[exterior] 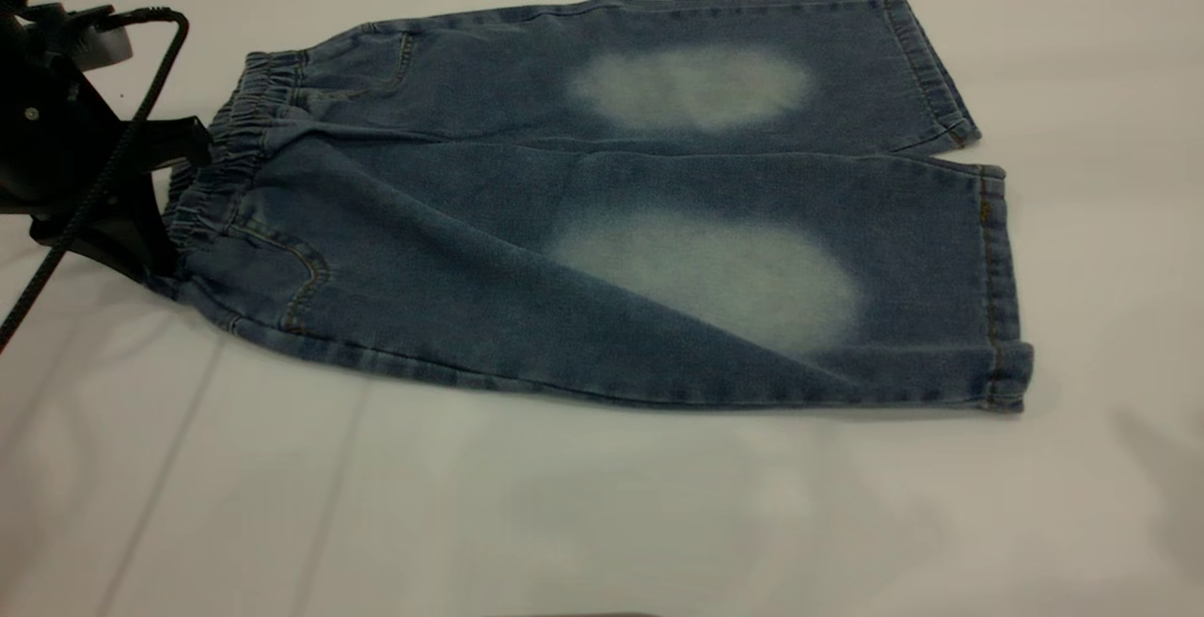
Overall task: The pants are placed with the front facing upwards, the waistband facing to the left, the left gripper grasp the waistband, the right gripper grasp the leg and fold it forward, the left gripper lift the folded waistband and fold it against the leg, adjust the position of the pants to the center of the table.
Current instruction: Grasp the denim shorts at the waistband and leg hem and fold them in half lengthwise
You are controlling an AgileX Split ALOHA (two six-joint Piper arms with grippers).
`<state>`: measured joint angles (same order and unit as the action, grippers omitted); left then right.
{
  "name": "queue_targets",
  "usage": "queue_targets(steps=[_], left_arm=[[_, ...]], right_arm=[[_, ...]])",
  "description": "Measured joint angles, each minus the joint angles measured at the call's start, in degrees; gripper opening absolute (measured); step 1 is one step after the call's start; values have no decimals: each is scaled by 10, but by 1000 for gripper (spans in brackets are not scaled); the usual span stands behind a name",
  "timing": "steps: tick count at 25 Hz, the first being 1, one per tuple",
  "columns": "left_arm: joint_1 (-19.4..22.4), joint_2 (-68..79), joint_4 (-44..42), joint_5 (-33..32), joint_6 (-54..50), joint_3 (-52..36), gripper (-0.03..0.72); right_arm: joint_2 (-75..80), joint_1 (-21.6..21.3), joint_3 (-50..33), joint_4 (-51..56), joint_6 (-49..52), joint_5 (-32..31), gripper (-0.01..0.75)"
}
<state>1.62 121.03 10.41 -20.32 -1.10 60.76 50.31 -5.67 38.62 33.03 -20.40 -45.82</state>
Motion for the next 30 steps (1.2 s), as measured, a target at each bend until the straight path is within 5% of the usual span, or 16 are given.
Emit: queue_targets(steps=[13, 23, 30], left_arm=[[2, -72, -21, -35, 40, 8, 43], [-5, -72, -21, -42, 51, 8, 41], [-6, -72, -21, -43, 52, 8, 41]], right_arm=[[213, 8, 1, 181, -183, -37, 497], [421, 168, 2, 184, -214, 65, 497], [502, 206, 3, 185, -214, 140, 497]])
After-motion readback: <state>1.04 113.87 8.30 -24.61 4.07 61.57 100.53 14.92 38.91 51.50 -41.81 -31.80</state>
